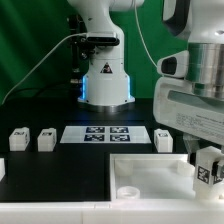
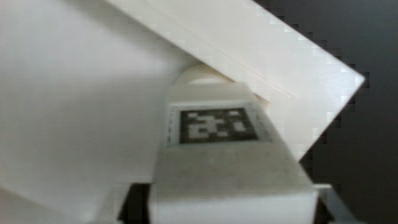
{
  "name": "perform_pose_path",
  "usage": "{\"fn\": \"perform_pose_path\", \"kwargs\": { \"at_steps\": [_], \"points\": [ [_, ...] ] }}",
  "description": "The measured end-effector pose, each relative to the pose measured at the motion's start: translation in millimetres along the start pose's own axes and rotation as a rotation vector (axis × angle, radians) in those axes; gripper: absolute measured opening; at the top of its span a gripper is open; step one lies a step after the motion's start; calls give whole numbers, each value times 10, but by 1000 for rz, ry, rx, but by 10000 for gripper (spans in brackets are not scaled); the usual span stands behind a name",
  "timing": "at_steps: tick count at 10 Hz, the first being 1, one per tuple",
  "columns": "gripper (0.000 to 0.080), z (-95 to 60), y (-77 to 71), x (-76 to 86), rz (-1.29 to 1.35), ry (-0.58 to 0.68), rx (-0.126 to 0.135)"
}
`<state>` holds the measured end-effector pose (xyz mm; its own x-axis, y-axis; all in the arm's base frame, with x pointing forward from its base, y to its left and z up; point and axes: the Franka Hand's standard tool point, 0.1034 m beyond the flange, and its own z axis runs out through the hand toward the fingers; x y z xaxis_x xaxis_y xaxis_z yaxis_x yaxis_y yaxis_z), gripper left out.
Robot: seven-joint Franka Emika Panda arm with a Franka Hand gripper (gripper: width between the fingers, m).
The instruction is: Assemble one leg
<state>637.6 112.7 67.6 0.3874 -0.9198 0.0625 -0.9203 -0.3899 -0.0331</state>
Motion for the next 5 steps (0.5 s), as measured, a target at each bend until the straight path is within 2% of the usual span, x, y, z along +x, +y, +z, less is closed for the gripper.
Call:
{"fn": "perform_pose_path", "kwargs": {
  "at_steps": [2,5],
  "points": [
    [292,2,30,-7,345,-30,-9],
    [294,-2,56,-21,670,-31,-23]
  ]
}}
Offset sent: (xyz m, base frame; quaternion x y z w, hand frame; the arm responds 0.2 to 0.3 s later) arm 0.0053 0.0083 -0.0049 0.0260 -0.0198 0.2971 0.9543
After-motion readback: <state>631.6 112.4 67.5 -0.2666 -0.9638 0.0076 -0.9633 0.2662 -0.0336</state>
